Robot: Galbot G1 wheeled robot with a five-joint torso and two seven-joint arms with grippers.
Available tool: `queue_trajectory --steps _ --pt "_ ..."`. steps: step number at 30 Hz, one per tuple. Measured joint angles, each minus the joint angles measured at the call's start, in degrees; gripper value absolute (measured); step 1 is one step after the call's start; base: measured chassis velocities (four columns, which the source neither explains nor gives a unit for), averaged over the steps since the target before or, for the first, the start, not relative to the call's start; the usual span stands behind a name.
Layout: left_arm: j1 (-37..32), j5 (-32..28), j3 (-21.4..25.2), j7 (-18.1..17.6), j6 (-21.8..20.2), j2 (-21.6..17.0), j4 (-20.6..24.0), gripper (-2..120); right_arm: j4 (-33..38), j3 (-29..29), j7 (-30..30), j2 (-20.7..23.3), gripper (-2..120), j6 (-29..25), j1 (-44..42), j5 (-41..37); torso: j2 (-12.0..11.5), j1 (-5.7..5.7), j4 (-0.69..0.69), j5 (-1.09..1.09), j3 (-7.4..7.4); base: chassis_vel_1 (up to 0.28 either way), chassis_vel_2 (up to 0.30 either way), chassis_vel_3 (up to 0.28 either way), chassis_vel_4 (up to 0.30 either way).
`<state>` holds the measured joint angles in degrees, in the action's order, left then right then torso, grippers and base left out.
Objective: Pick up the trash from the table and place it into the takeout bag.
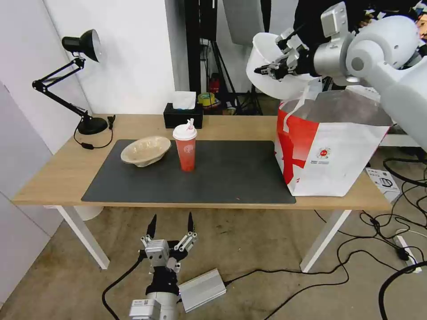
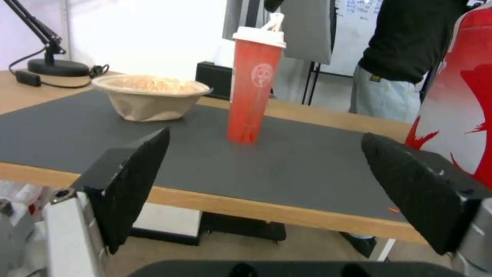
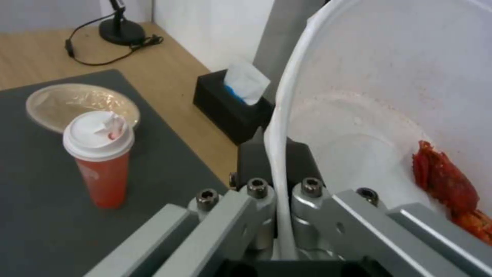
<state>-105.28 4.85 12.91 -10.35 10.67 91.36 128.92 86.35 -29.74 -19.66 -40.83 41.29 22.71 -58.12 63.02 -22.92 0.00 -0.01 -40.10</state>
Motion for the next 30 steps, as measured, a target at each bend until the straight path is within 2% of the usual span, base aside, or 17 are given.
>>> queue_trajectory --steps 17,24,30 --pt "0.73 0.18 0.00 0.07 0.01 -0.01 -1.61 100 1.77 3.02 -0.38 6.99 0 -0.04 -3.22 1.26 0.00 0.00 0.00 0.01 0.00 0.000 0.000 0.000 0.000" --pt "0.76 0.46 0.00 0.15 0.01 -0.03 -1.91 100 3.88 6.80 -0.41 10.94 0 -0.05 -7.77 1.36 0.00 0.00 0.00 0.01 0.00 0.000 0.000 0.000 0.000" --pt "0.71 0.61 0.00 0.15 0.01 -0.05 -1.94 100 4.58 9.57 -0.41 12.31 0 -0.05 -10.96 1.53 0.00 0.00 0.00 0.01 0.00 0.000 0.000 0.000 0.000"
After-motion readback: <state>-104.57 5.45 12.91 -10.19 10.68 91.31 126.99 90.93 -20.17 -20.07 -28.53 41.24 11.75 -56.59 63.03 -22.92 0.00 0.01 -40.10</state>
